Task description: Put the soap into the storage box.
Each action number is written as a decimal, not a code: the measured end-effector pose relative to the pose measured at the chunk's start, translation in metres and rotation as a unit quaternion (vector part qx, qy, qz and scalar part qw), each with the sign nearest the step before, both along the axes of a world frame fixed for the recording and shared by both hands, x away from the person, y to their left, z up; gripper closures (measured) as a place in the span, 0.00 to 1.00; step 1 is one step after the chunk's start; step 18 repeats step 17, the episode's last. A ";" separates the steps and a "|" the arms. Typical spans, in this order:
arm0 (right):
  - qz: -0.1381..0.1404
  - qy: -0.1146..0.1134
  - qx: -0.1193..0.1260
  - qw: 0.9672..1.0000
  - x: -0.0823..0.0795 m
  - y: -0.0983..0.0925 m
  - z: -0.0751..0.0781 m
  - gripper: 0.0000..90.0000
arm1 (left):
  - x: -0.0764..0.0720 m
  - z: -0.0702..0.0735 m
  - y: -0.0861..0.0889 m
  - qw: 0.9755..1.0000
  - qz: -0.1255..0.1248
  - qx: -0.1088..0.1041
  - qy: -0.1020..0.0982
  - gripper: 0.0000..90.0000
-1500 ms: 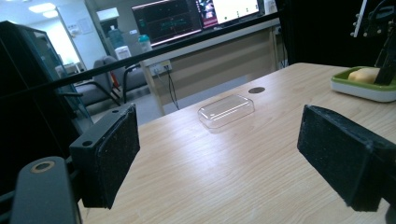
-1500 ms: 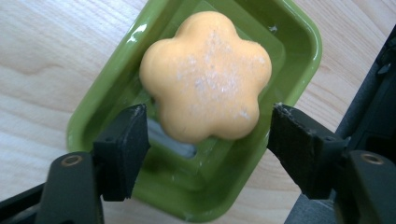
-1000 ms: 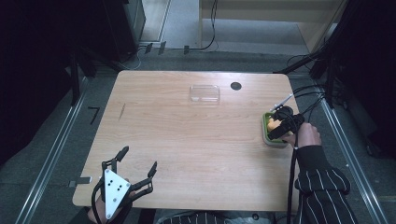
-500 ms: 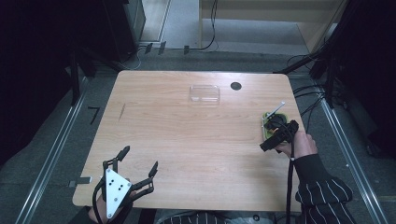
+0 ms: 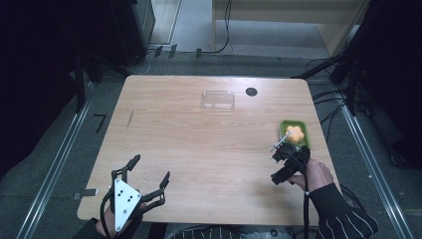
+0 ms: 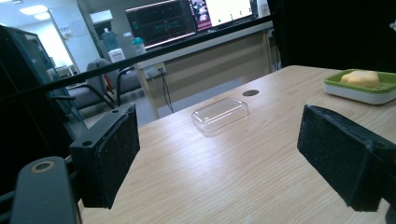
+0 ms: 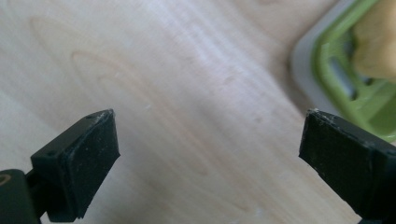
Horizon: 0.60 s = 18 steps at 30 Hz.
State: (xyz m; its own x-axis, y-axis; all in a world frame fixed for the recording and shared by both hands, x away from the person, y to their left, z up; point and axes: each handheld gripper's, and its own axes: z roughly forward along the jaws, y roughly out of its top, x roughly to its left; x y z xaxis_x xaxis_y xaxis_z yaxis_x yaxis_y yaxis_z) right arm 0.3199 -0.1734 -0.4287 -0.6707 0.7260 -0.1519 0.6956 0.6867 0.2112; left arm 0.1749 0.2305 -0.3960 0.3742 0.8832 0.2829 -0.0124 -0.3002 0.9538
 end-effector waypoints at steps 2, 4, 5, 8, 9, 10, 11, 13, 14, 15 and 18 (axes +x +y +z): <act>0.003 0.007 -0.003 1.000 -0.006 0.003 -0.005 0.06 | 0.000 0.000 0.000 1.000 0.000 0.001 0.000 0.14; 0.016 0.013 -0.008 1.000 -0.012 0.005 -0.011 0.06 | 0.000 0.000 0.000 1.000 0.000 0.000 0.000 0.14; 0.013 0.014 -0.008 1.000 -0.016 0.006 -0.013 0.06 | 0.000 0.000 0.000 1.000 0.000 0.000 0.000 0.14; 0.019 0.019 -0.008 1.000 -0.022 0.007 -0.020 0.06 | 0.000 0.000 0.000 1.000 0.000 0.000 -0.001 0.14; 0.022 0.020 -0.010 1.000 -0.024 0.007 -0.022 0.06 | 0.000 0.000 0.000 1.000 0.000 0.000 0.000 0.14; 0.022 0.020 -0.010 1.000 -0.024 0.007 -0.022 0.06 | 0.000 0.000 0.000 1.000 0.000 0.000 0.000 0.14; 0.022 0.018 -0.009 1.000 -0.026 0.007 -0.024 0.06 | 0.000 0.000 0.000 1.000 0.000 0.000 0.000 0.14; 0.028 0.018 -0.010 0.999 -0.030 0.007 -0.027 0.06 | 0.000 0.000 -0.001 1.000 -0.001 0.000 -0.001 0.14; 0.027 0.020 -0.009 0.999 -0.031 0.006 -0.027 0.06 | 0.000 0.000 -0.001 1.000 -0.001 0.000 0.000 0.14; 0.028 0.021 -0.006 0.999 -0.032 0.005 -0.028 0.06 | 0.001 0.000 -0.002 1.000 -0.002 0.002 -0.001 0.14; 0.029 0.022 -0.006 0.999 -0.033 0.004 -0.029 0.06 | 0.000 0.000 -0.002 1.000 -0.002 0.004 0.000 0.14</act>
